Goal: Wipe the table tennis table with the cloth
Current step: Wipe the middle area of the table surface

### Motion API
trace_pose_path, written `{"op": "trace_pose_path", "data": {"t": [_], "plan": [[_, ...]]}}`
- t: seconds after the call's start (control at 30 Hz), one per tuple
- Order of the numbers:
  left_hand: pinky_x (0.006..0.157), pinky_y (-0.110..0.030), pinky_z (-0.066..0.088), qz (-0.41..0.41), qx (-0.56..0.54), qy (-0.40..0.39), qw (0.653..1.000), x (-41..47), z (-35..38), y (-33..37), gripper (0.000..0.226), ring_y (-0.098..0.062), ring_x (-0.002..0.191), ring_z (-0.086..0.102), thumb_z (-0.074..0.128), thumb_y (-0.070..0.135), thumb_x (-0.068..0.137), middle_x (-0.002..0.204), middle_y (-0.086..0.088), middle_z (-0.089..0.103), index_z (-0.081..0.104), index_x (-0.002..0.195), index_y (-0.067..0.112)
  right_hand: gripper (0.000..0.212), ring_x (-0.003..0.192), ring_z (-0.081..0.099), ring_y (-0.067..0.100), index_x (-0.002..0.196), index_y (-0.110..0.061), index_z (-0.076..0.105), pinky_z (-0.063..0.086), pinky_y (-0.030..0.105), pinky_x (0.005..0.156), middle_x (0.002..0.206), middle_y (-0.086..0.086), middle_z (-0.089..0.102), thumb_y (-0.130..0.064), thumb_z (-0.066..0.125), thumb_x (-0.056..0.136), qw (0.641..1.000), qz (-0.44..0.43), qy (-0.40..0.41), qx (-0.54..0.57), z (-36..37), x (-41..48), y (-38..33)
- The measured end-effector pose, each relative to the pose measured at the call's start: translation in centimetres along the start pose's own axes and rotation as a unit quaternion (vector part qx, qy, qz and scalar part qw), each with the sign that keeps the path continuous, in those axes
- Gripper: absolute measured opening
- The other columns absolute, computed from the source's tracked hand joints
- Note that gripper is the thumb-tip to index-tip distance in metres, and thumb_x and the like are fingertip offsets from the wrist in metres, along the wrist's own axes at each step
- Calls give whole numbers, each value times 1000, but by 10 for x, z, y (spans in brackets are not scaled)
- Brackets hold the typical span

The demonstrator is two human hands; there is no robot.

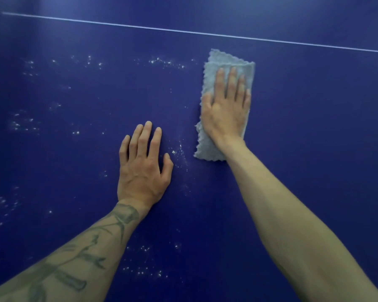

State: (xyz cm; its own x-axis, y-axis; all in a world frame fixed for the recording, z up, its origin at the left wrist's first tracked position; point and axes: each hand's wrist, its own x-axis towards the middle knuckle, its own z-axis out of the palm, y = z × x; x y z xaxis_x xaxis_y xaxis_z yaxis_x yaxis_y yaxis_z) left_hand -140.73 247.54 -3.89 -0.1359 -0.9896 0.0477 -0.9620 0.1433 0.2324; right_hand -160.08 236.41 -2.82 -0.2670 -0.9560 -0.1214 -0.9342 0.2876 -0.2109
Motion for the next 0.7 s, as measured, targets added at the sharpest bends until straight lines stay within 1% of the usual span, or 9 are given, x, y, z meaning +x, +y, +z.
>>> {"op": "trace_pose_path", "data": {"t": [0.1, 0.17, 0.23, 0.33, 0.4, 0.47, 0.53, 0.6, 0.7], "plan": [[130, -52, 17, 2, 4, 1, 1000, 0, 0, 0, 61, -30, 158, 26, 44, 35, 104, 168, -13, 31, 39, 159, 9, 68, 165, -4, 25, 171, -22, 7, 2, 48, 133, 179, 6, -2, -42, 24, 109, 993, -118, -15, -22, 12, -36, -23], [130, -51, 17, 3, -3, -5, 1000, 0, -3, 1, 60, -30, 158, 26, 44, 34, 105, 169, -13, 31, 39, 159, 9, 68, 166, -2, 23, 171, -25, 10, 2, 46, 134, 179, 4, 1, -43, 24, 108, 983, -177, -27, -30, 13, -57, -12], [130, -50, 17, 6, -29, -9, 1000, -1, -7, -2, 59, -30, 158, 26, 44, 32, 105, 169, -13, 30, 39, 159, 8, 69, 166, -2, 21, 171, -27, 11, 1, 45, 134, 179, 2, 2, -45, 24, 106, 988, -147, -30, -33, 7, -57, 12], [130, -49, 17, 24, -46, -15, 999, -6, -14, -20, 59, -29, 158, 26, 43, 31, 105, 169, -12, 30, 38, 159, 6, 67, 165, -2, 23, 171, -27, 9, 0, 46, 134, 180, 2, 1, -44, 23, 108, 999, -27, -17, -24, -6, -28, 31], [130, -50, 17, 19, -24, -10, 999, -7, -19, -40, 60, -30, 158, 26, 43, 32, 105, 169, -13, 30, 37, 159, 5, 66, 165, -4, 24, 171, -25, 6, 0, 47, 134, 179, 3, -1, -42, 23, 110, 1000, 27, -1, -3, -10, -2, 20], [130, -51, 17, -2, -10, -7, 1000, -4, -20, -56, 61, -32, 158, 26, 40, 33, 106, 169, -15, 30, 36, 159, 4, 66, 165, -5, 26, 171, -23, 4, -1, 49, 133, 179, 5, -2, -42, 23, 111, 999, 36, 3, 6, -6, 19, -6], [130, -51, 16, -14, 1, -6, 1000, -3, -17, -64, 62, -32, 158, 26, 39, 34, 106, 169, -15, 30, 35, 159, 3, 66, 165, -6, 26, 171, -23, 4, -3, 48, 133, 179, 6, -4, -42, 23, 111, 1000, -7, -14, 7, 1, 24, -37], [130, -52, 16, -10, 1, -1, 1000, -4, -13, -65, 62, -31, 158, 25, 39, 35, 106, 168, -14, 30, 35, 159, 5, 67, 165, -6, 25, 171, -24, 6, -5, 46, 133, 179, 5, -3, -44, 24, 110, 995, -97, -30, -6, 11, 12, -58], [130, -52, 17, -12, -2, 1, 1000, -3, -12, -67, 61, -30, 158, 25, 40, 35, 105, 168, -13, 31, 36, 159, 6, 67, 165, -3, 20, 171, -29, 10, -4, 42, 133, 179, 0, 1, -45, 25, 108, 982, -182, -47, -19, 11, -1, -45]]}}
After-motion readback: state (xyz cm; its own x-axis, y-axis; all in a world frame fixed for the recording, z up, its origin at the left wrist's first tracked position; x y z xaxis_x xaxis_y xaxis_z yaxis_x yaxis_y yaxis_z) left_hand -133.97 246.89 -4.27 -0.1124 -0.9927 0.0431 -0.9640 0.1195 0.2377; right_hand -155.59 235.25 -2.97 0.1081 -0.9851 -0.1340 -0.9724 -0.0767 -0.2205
